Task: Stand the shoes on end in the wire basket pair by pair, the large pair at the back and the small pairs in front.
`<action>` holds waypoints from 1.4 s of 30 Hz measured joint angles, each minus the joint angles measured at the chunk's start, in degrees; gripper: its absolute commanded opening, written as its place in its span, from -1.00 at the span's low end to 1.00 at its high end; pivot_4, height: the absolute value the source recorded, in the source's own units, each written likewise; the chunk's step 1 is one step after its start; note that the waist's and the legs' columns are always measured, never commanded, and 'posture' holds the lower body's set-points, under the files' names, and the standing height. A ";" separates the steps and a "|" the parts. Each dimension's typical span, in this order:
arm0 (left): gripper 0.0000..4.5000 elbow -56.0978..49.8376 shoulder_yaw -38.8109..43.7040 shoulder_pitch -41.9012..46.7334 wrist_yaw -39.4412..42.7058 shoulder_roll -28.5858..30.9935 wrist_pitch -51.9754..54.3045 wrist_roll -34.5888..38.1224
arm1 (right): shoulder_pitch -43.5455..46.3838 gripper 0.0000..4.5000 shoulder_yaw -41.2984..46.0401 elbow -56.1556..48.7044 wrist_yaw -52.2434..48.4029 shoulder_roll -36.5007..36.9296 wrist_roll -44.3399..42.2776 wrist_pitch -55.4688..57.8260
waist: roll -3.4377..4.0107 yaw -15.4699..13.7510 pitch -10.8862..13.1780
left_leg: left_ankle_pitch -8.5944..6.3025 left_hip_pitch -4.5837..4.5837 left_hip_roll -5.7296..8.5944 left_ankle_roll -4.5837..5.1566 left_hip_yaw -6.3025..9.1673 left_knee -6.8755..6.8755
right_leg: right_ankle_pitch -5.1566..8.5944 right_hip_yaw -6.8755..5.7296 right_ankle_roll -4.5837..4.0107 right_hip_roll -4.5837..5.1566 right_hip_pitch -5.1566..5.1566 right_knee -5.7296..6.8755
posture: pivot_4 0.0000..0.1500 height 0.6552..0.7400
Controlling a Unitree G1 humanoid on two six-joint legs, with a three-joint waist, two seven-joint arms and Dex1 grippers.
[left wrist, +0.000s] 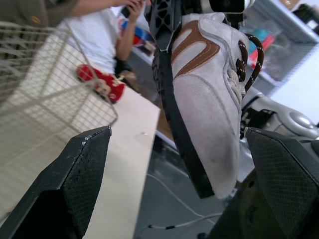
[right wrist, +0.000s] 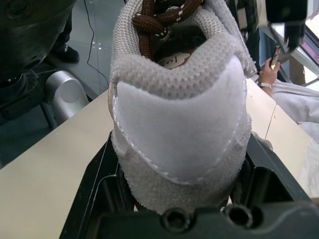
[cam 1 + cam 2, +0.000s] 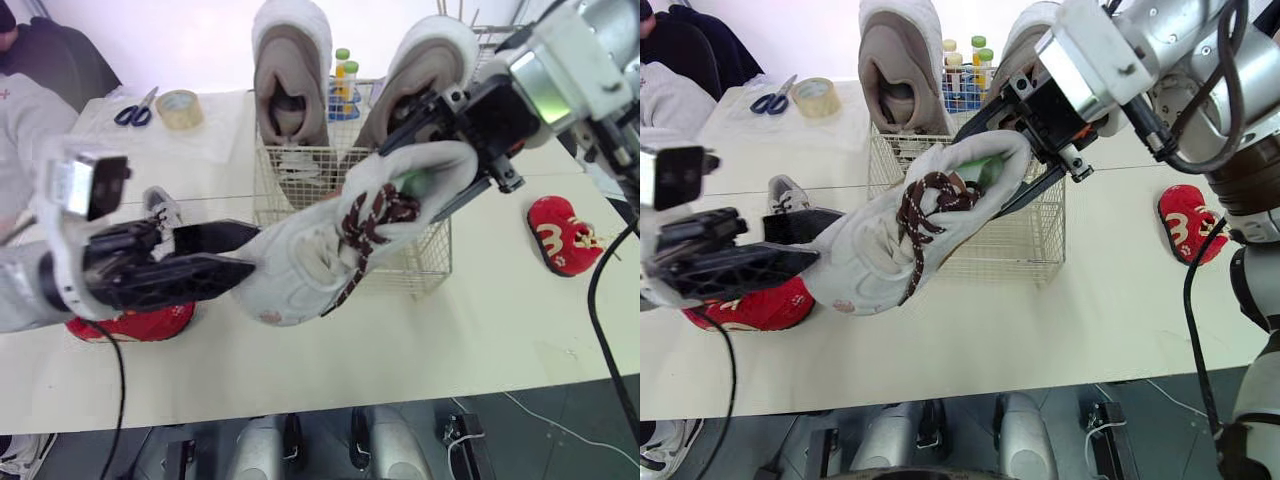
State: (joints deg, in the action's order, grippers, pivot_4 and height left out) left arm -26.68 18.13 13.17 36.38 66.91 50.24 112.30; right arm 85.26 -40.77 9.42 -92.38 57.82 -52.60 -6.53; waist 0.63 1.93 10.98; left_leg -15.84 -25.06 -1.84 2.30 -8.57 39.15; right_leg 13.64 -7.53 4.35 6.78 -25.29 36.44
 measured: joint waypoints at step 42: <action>-0.33 -7.29 -5.89 4.88 -22.73 -37.47 -16.99 -6.28 | -41.74 0.98 50.55 -18.89 64.72 -22.49 -45.64 62.82 | -0.22 -2.64 -0.06 | 0.00 0.48 0.04 0.06 0.69 0.73 | -0.08 -0.37 -0.14 -0.04 0.97 0.49 | 1.00 1.00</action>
State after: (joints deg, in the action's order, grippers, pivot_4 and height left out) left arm -33.97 12.25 18.05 13.65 29.44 33.26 106.02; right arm 43.53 9.79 -9.48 -27.66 35.33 -98.23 56.28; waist 0.40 -0.71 10.92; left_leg -15.84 -24.58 -1.80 2.36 -7.88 39.88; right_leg 13.56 -7.89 4.21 6.74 -24.32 36.93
